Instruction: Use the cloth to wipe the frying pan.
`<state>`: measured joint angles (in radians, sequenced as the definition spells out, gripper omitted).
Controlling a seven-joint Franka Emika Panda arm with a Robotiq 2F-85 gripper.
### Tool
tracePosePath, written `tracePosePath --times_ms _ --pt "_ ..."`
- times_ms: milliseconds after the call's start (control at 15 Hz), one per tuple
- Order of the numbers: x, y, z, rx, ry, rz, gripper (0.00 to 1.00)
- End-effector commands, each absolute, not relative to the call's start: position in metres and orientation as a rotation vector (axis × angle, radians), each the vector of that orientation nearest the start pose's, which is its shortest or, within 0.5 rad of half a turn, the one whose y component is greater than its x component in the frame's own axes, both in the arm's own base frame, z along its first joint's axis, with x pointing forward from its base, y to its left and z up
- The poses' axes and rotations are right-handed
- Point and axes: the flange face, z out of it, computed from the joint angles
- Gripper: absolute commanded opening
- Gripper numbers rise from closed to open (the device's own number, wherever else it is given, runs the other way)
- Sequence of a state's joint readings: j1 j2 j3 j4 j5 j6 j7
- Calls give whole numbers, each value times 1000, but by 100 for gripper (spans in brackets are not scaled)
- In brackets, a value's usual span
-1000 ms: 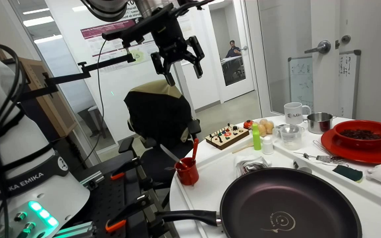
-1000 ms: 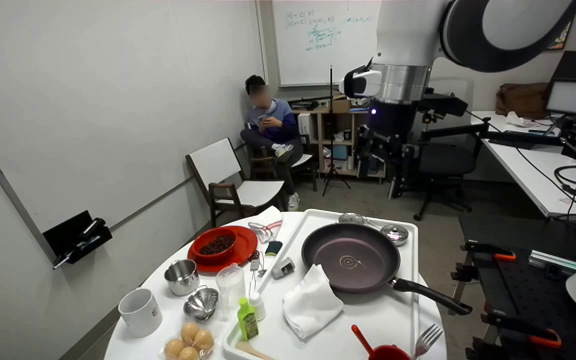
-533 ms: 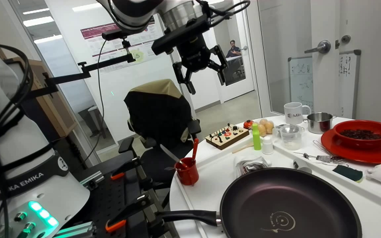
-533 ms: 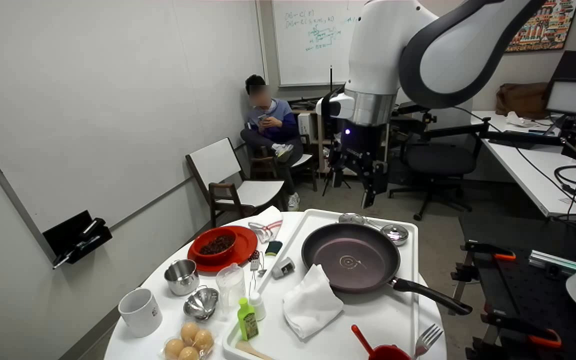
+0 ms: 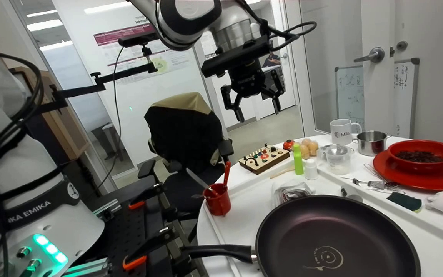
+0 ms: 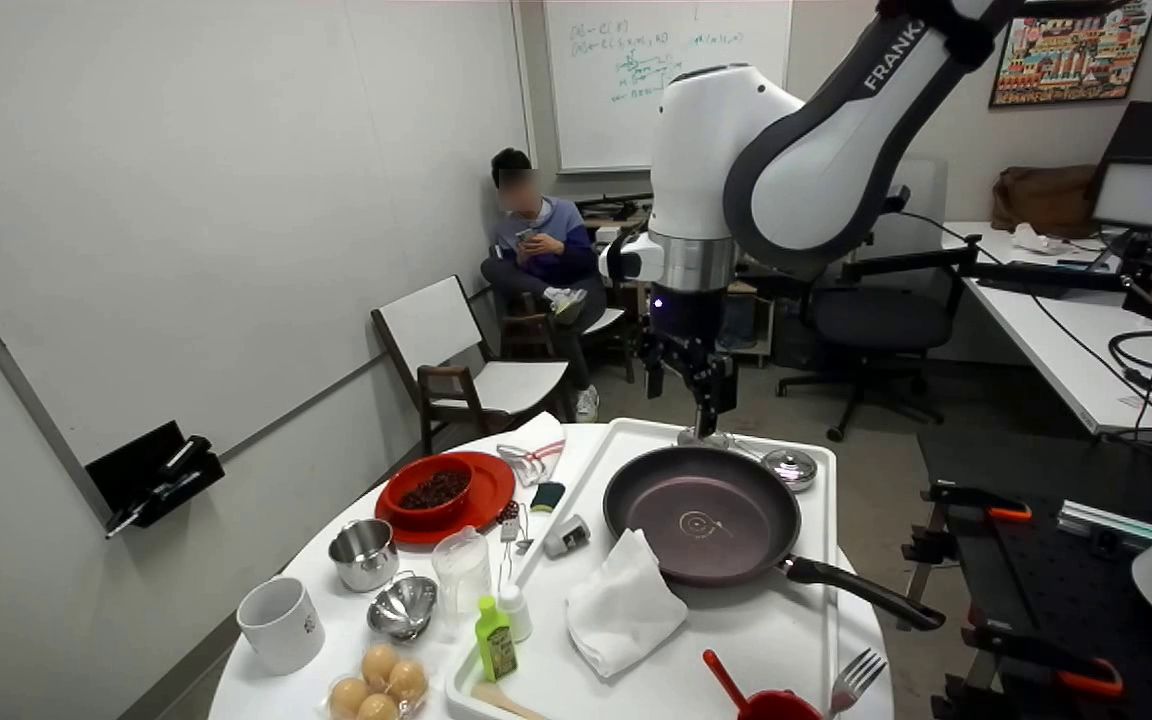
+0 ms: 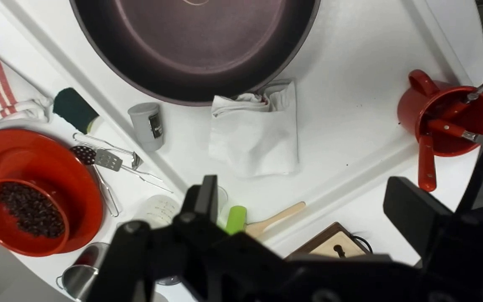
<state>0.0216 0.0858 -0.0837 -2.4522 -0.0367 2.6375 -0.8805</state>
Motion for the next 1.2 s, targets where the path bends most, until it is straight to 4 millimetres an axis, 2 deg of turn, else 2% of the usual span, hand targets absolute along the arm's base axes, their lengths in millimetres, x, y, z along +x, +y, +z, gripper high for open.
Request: tracePosePath --times_ms 0,333,467,800,1133 --pt "492 -29 274 -2922 -1322 -119 100" --pt "490 -28 274 -2920 -1331 -125 100" --pt "490 -27 268 -2919 -1335 -119 100" --pt "496 -27 246 -2912 -1343 -117 100" --pt "504 -27 211 -2920 -1379 -157 95"
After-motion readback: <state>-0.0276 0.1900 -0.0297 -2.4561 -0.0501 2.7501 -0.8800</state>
